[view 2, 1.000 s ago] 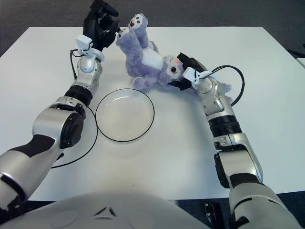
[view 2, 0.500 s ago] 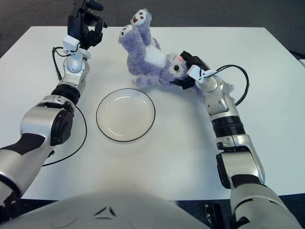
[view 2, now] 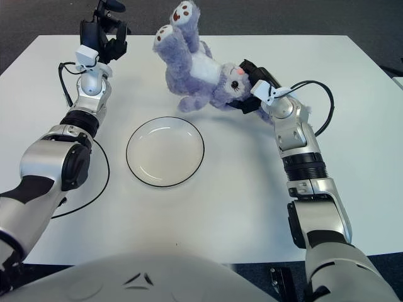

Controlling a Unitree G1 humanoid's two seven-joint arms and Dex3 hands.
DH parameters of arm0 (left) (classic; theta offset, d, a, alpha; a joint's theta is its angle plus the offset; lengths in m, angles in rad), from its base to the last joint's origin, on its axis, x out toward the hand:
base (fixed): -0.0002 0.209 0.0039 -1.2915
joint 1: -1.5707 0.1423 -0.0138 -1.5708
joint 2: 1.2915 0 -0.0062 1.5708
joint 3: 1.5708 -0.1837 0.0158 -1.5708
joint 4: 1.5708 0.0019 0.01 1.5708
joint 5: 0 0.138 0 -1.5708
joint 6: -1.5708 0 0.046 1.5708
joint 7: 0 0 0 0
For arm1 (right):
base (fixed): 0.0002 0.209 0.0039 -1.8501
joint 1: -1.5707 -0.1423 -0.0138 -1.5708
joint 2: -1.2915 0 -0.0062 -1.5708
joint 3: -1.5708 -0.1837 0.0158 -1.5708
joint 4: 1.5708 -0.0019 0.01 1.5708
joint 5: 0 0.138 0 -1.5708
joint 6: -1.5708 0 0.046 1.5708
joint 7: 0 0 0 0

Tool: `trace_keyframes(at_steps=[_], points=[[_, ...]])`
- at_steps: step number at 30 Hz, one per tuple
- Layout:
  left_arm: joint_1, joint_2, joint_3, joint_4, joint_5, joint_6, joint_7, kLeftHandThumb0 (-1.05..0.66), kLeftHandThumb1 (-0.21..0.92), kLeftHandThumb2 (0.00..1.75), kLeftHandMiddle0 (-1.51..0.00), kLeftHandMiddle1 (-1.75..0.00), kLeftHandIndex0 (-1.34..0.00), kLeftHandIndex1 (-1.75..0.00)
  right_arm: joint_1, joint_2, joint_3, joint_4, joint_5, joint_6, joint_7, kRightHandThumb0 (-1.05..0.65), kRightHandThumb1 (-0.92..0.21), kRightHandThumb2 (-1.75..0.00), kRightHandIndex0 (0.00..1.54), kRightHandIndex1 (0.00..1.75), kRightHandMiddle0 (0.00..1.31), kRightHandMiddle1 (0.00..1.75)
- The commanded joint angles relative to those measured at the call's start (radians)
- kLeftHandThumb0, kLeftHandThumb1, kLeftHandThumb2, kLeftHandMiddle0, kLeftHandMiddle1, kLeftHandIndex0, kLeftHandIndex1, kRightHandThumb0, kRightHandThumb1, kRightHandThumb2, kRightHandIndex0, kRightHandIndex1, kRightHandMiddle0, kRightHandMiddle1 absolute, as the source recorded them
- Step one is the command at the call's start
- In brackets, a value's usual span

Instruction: Put the doll into the plate.

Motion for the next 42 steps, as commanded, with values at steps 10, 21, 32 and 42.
trace_keyframes(at_steps=[10, 21, 32, 42], points=[[0.020, 0.015, 0.004, 0.008, 0.000, 0.044, 0.027, -0.35, 0.92, 0.49, -0.42, -1.75, -0.23, -1.72, 0.014, -0.010, -0.036, -0.137, 0.058, 0.038, 0.049, -0.43, -0.40, -1.20, 0.87, 1.75, 0.53, 1.75], [0.021, 0.016, -0.002, 0.018, 0.008, 0.118, 0.059, -0.35, 0.92, 0.48, -0.41, -1.75, -0.23, -1.71, 0.051, -0.011, -0.029, -0.261, 0.059, 0.055, 0.081, -0.43, -0.40, -1.21, 0.87, 1.75, 0.54, 1.75], [0.021, 0.013, -0.004, 0.022, 0.006, 0.155, 0.064, -0.35, 0.92, 0.47, -0.43, -1.75, -0.24, -1.71, 0.082, -0.012, -0.016, -0.336, 0.074, 0.102, 0.149, -0.43, -0.39, -1.21, 0.87, 1.75, 0.54, 1.75], [0.021, 0.002, -0.001, 0.032, -0.002, 0.158, 0.054, -0.35, 0.92, 0.46, -0.46, -1.75, -0.25, -1.69, 0.100, -0.010, 0.006, -0.385, 0.111, 0.184, 0.250, -0.43, -0.40, -1.21, 0.88, 1.75, 0.53, 1.75]])
